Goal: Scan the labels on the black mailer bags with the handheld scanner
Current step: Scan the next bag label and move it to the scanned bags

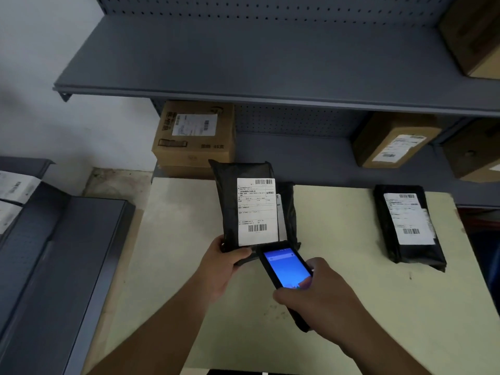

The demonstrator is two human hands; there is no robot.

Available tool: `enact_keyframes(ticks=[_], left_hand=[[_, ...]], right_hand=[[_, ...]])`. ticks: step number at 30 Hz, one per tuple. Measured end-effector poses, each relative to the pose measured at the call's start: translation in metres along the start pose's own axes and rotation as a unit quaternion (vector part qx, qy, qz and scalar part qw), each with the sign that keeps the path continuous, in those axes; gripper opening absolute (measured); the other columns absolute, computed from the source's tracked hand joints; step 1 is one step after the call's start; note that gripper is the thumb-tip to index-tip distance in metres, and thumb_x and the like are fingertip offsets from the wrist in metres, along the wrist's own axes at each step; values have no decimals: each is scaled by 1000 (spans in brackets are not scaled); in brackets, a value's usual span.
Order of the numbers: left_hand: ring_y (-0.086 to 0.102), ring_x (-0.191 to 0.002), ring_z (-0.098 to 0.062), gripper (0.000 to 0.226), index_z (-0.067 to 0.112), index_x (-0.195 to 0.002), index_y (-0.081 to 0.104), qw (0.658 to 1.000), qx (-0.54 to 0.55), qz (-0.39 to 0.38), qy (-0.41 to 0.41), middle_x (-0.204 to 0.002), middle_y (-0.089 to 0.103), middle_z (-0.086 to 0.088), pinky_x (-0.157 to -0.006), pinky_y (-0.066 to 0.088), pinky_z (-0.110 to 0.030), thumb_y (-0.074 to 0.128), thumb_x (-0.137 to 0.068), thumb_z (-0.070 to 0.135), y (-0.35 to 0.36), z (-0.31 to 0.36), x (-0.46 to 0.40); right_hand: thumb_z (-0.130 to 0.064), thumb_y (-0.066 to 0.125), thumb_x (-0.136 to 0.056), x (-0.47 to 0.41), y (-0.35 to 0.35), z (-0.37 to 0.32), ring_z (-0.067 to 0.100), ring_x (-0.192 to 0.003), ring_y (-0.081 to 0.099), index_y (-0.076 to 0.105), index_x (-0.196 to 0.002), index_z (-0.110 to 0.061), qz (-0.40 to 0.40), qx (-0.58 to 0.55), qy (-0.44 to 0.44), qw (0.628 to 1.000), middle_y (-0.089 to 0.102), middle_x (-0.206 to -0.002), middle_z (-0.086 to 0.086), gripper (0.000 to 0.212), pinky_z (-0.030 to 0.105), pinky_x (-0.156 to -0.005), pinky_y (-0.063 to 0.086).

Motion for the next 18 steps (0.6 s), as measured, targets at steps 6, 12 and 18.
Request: enact_keyframes(ticks=[6, 12, 18], left_hand=[[78, -107, -25, 51, 6, -134, 61, 1000, -6, -22, -15, -123, 77, -12, -85, 62, -30, 74, -86, -5, 40, -10, 3], [76, -109, -27, 40, 6, -126, 67, 998, -28, -38, -36, -118, 80, -11, -103, 57, -41, 74, -87, -4, 83, -24, 5], [80, -95, -18, 31, 3, -120, 70, 996, -55, -50, -49, -111, 81, -11, -87, 62, -30, 75, -90, 2, 129, -42, 2]], right_hand=[[-37, 82, -74, 1, -24, 22, 21, -75, 74, 53, -101, -29, 12, -30, 12, 999, 68, -92, -3, 40, 32, -63, 54], [-35, 82, -72, 1, -52, 50, 14, -53, 63, 53, -100, -29, 21, -78, 26, 996, 74, -86, 2, 40, 32, -60, 53], [-33, 81, -71, -3, -78, 77, 11, -46, 59, 52, -105, -29, 36, -114, 37, 992, 72, -71, -3, 45, 33, -58, 53]])
Point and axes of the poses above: each hand's wrist, its own x-axis away from the middle knuckle, its own y-axis out of the palm, z = x × y, the point moved 1 cm from there along -x, towards the middle knuckle
